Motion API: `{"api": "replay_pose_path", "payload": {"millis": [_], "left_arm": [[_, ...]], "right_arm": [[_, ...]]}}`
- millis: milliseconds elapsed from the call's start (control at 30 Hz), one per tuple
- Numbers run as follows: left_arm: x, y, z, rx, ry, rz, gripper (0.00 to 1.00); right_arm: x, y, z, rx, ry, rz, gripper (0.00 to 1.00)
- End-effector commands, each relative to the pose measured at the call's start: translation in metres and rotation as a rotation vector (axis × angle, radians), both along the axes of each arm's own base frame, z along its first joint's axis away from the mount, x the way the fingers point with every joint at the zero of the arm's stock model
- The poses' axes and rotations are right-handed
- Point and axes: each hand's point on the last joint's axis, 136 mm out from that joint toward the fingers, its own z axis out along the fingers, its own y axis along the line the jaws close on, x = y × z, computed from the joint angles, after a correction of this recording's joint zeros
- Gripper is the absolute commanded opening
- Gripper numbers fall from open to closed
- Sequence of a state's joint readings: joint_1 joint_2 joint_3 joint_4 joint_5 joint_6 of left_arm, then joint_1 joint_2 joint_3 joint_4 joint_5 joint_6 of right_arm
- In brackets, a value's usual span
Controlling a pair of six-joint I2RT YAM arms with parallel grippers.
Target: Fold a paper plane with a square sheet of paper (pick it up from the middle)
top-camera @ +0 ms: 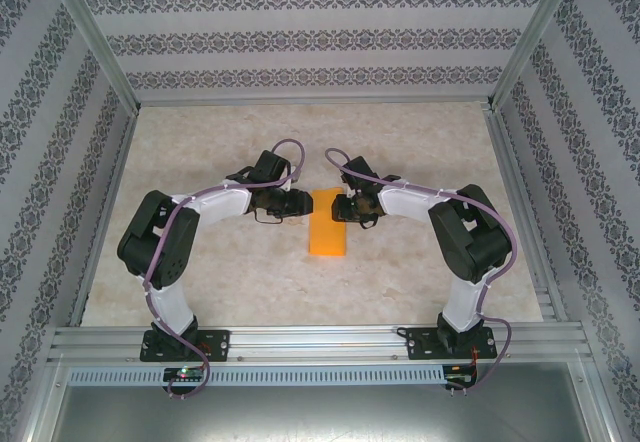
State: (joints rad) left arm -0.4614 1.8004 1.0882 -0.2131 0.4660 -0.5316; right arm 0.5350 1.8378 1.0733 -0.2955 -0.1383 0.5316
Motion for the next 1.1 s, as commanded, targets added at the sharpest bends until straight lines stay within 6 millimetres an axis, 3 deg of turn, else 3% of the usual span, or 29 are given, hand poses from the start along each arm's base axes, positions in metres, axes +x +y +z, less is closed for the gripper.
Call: {"api": "replay_pose_path", "payload": {"millis": [0,1067], "left_arm": [[0.001,0.008,0.008,-0.013,-0.012,0.031,0.47],[0.002,0.016,0.005,0.013,-0.004,0.062,0.46]], "right_arm": [[-0.005,-0.008,-0.010,-0.037,0.028,-0.041,0.38],[-0.011,-0.026,-0.019,-0.114,-0.019,-0.075,0.35]]}}
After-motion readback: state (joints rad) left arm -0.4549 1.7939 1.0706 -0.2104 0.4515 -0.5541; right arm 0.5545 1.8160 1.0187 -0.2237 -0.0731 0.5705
